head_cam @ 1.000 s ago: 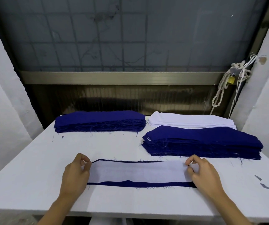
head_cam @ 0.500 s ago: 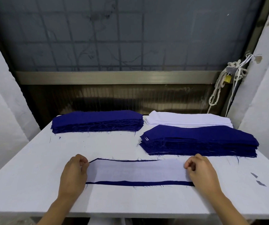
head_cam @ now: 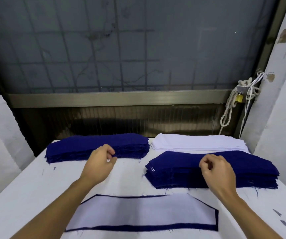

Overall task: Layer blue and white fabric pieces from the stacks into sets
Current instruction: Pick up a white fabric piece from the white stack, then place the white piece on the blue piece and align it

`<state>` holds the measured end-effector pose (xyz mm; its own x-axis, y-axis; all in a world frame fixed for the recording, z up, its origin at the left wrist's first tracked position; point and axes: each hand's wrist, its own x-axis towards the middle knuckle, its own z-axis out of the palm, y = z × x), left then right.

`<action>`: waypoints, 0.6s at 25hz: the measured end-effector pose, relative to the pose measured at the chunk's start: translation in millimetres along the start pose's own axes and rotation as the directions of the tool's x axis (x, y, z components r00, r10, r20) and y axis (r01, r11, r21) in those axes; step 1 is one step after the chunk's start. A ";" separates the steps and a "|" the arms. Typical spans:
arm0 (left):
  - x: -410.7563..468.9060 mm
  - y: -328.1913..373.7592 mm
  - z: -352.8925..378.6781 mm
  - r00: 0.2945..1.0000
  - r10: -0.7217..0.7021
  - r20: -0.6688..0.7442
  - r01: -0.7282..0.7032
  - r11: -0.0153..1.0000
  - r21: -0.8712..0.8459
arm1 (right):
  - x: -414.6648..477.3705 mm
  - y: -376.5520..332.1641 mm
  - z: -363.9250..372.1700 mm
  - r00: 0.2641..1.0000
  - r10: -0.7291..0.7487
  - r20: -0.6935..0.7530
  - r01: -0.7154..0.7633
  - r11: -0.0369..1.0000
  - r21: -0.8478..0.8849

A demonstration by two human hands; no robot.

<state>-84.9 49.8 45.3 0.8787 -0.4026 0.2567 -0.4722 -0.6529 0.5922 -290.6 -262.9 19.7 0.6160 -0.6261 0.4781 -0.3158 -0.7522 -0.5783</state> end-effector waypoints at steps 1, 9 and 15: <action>15.3 14.6 6.2 0.999 0.018 0.027 -0.018 1.000 -0.021 | 14.4 -2.4 2.0 1.000 0.010 0.011 -0.011 1.000 0.011; 136.0 100.6 102.3 0.978 0.076 0.196 -0.056 0.993 -0.109 | 123.4 6.7 61.2 0.961 0.020 0.277 0.004 0.996 -0.086; 187.9 114.1 171.2 0.971 -0.021 0.240 -0.020 0.986 0.166 | 165.9 24.2 122.9 0.935 -0.035 0.352 0.088 0.987 -0.137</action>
<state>14.3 -210.3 30.4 0.8458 -0.5308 0.0536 -0.4946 -0.7424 0.4519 -107.3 -359.8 3.8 0.8411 -0.4871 0.2349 -0.3558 -0.8256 -0.4379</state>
